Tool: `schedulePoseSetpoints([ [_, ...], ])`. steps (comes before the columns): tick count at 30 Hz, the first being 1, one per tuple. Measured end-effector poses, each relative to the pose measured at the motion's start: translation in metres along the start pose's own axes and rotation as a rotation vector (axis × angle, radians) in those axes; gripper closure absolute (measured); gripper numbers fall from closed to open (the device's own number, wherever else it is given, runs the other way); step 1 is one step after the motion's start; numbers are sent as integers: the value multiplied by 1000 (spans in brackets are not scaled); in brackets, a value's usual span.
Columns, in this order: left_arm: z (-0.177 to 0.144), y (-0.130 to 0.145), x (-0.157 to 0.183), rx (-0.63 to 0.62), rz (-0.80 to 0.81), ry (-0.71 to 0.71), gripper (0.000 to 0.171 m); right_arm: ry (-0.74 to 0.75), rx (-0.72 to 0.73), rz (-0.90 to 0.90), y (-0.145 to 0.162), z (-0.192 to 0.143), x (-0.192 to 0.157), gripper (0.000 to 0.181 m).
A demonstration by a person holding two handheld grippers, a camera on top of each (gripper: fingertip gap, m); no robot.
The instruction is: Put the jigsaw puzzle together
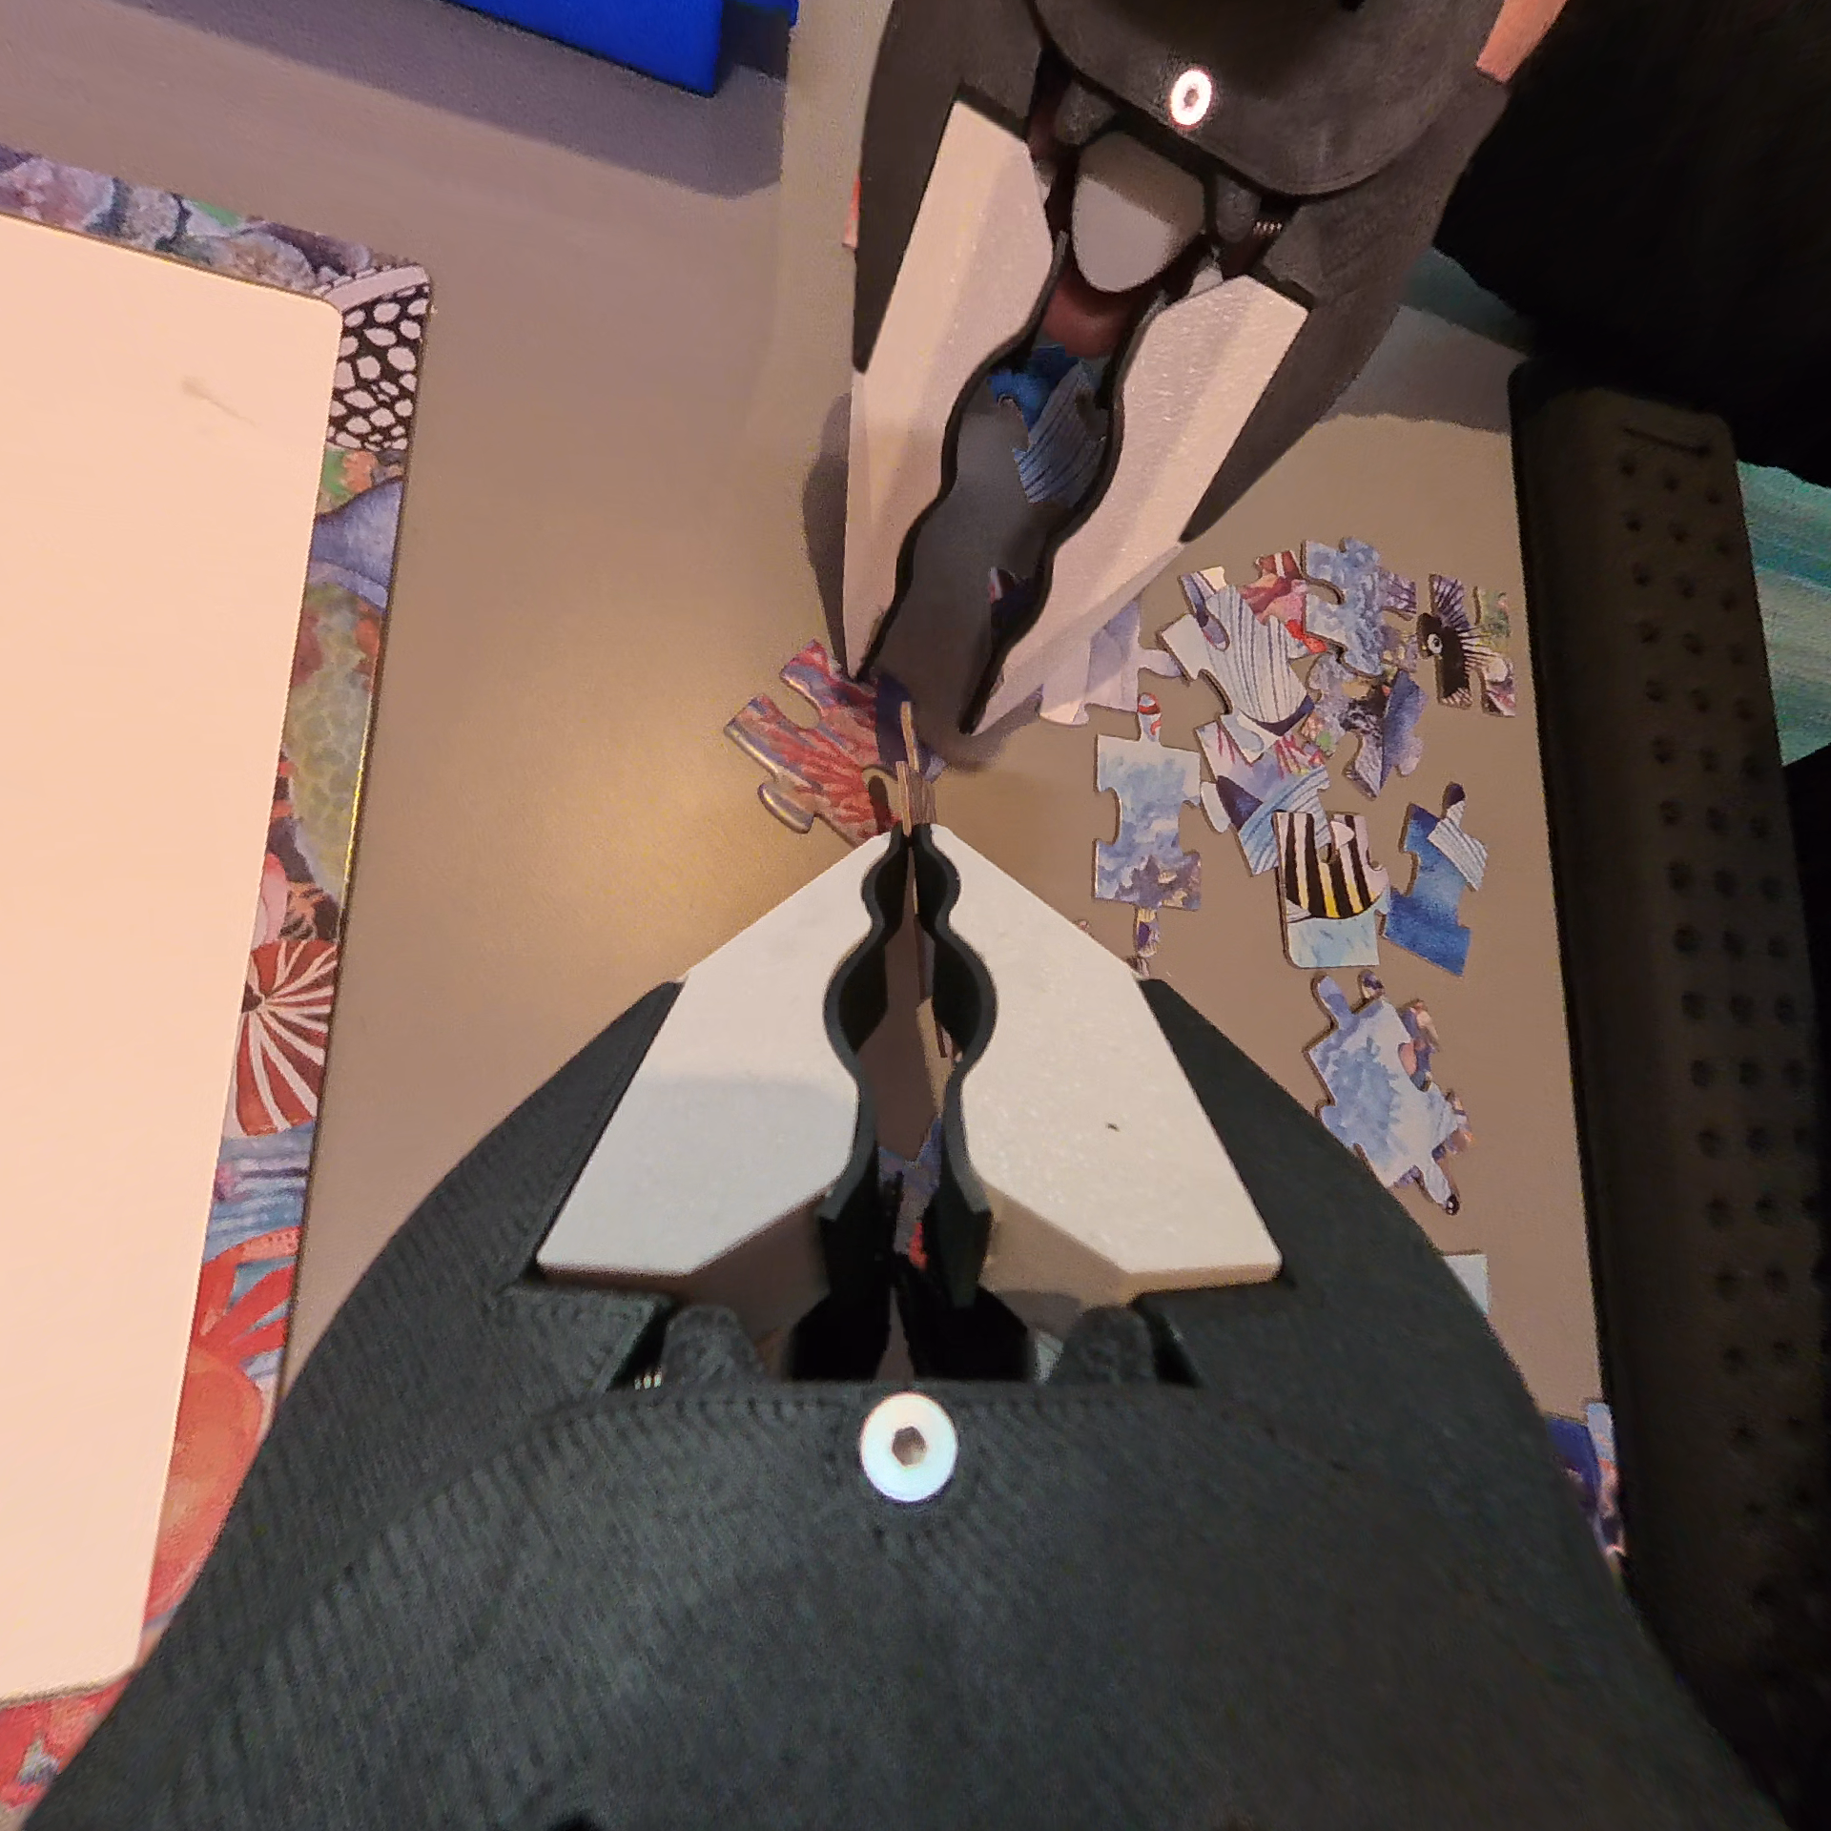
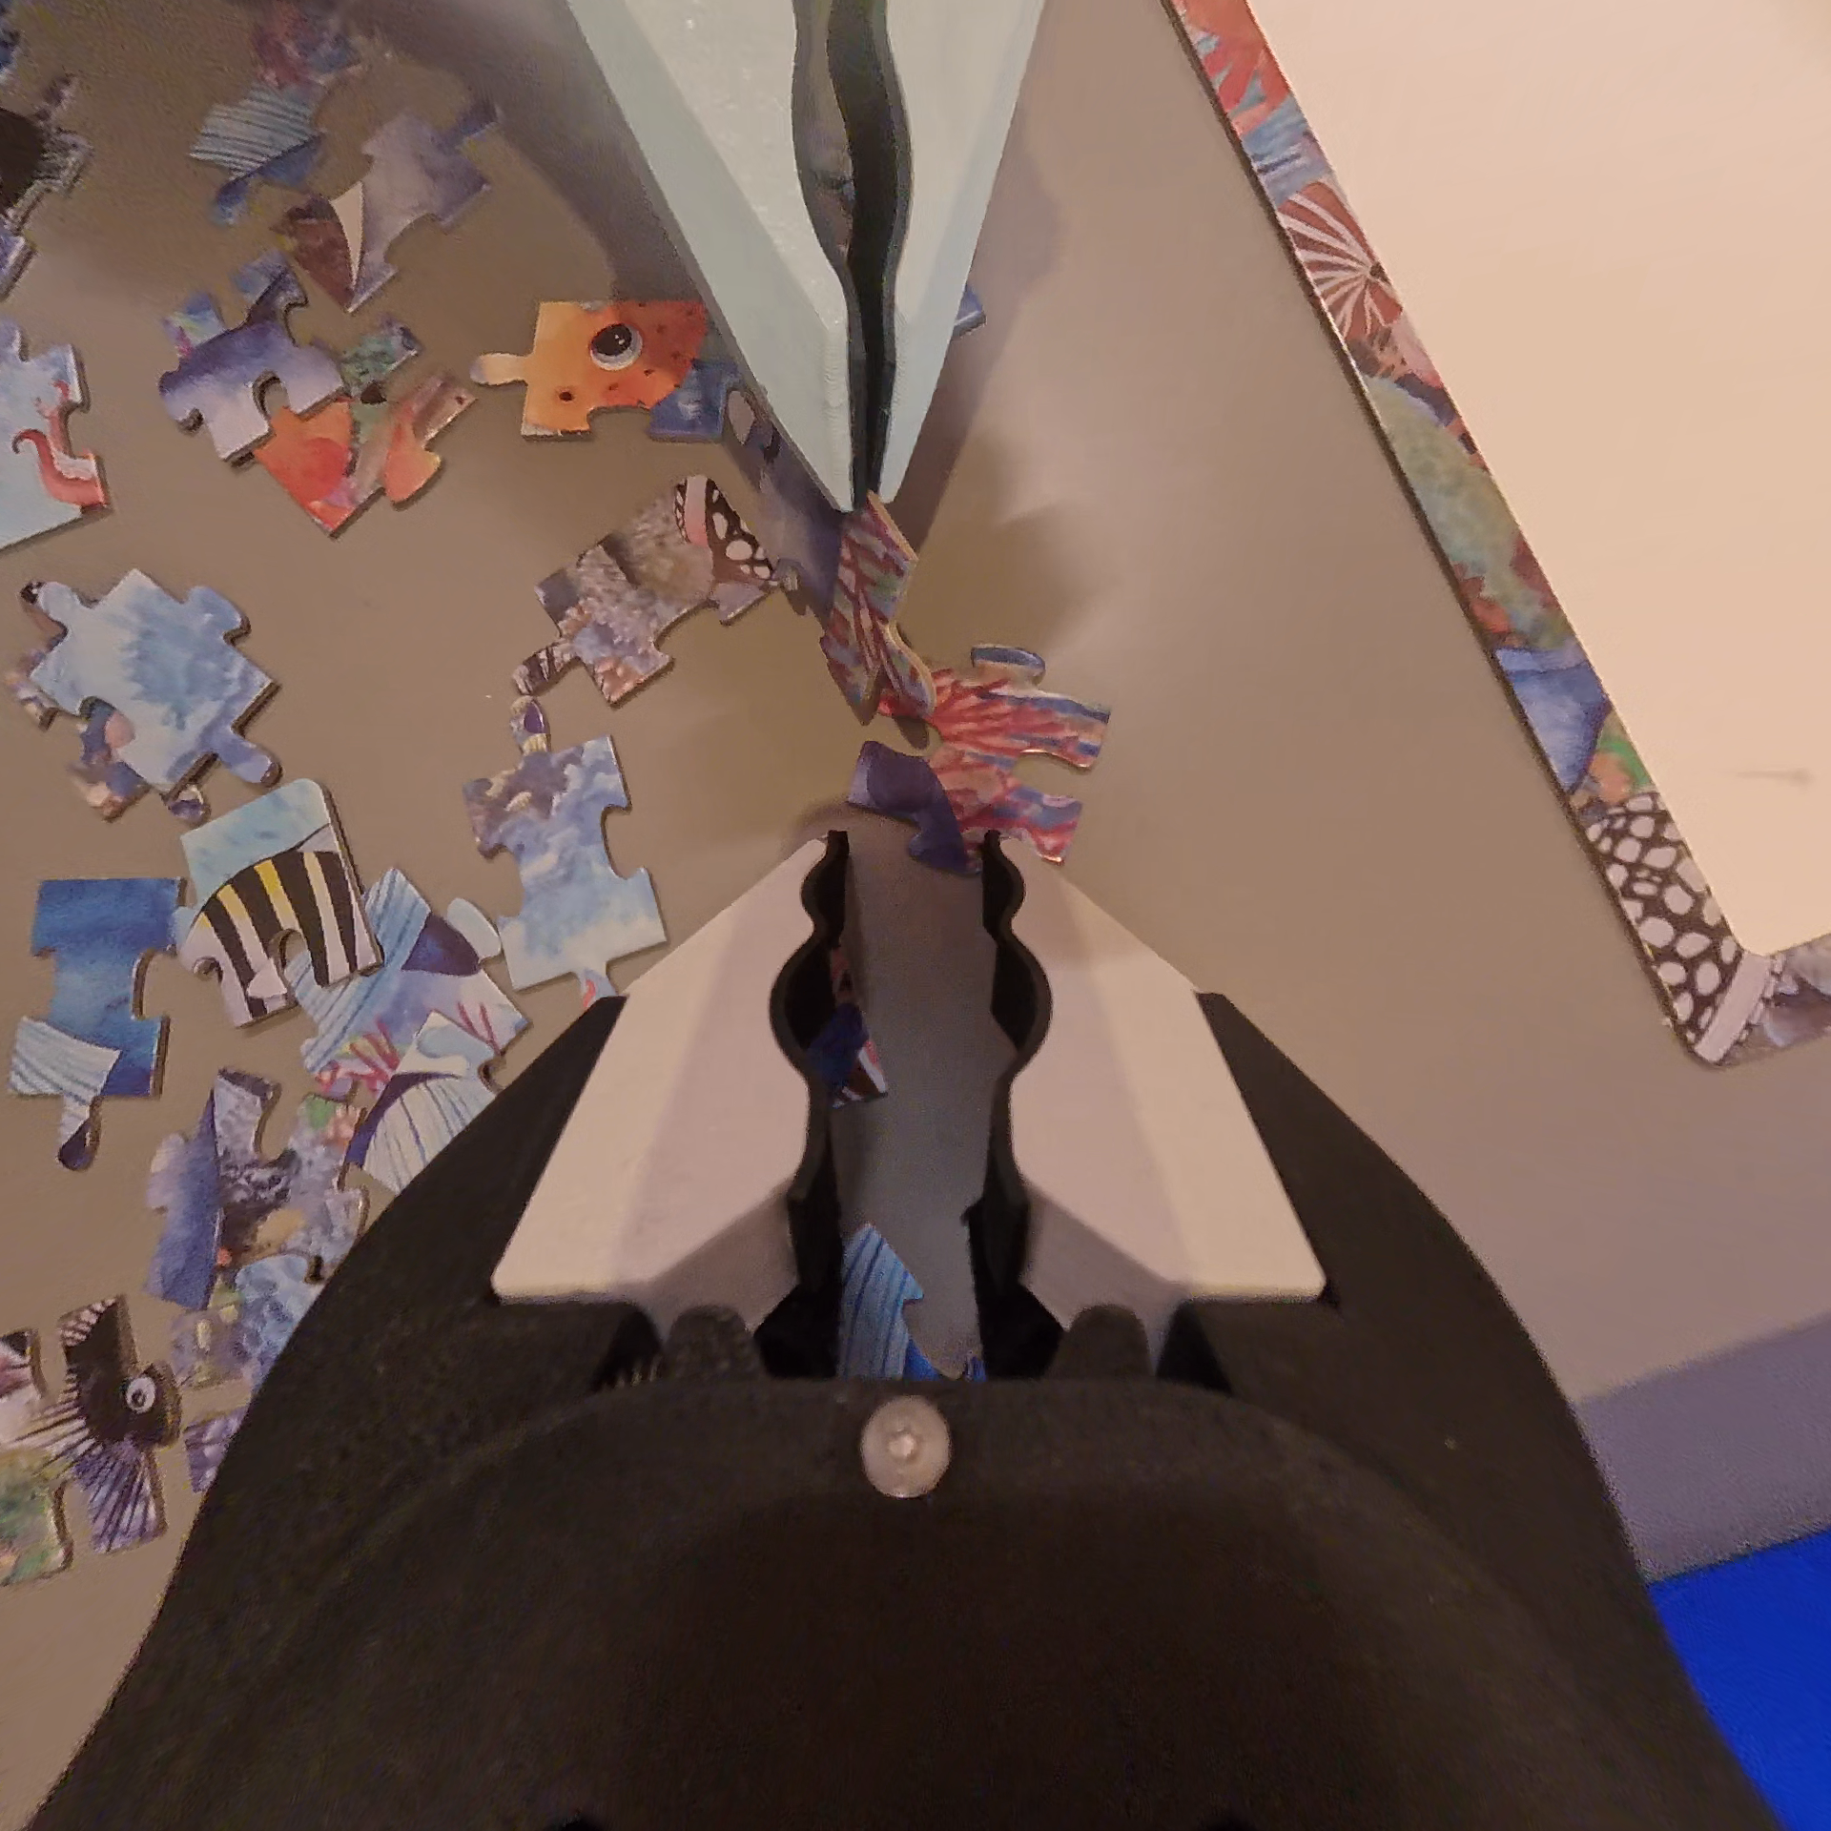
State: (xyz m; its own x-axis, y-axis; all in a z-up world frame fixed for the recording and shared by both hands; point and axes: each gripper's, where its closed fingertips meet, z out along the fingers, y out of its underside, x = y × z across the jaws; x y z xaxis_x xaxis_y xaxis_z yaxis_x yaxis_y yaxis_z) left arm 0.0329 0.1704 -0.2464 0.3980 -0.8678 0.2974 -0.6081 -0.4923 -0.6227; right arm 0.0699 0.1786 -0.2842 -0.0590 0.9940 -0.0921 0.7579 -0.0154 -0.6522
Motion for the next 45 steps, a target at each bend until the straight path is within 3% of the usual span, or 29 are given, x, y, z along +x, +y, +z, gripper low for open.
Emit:
schedulePoseSetpoints([
  [4,-2,3,-2,-4,-49,2,171,57,2,-19,-6,7,2,169],
  [14,-16,9,-25,20,-198,-24,171,214,20,59,-15,9,31,170],
  [24,9,12,-38,-16,-302,12,171,237,31,88,-14,9,37,178],
  [30,-1,0,-51,-35,-273,27,171,219,28,75,-12,8,35,178],
  [41,9,5,-60,-246,-153,116,170,193,35,60,-10,7,33,178],
  [45,14,8,-66,-258,-135,65,152,179,37,56,-10,5,31,177],
])
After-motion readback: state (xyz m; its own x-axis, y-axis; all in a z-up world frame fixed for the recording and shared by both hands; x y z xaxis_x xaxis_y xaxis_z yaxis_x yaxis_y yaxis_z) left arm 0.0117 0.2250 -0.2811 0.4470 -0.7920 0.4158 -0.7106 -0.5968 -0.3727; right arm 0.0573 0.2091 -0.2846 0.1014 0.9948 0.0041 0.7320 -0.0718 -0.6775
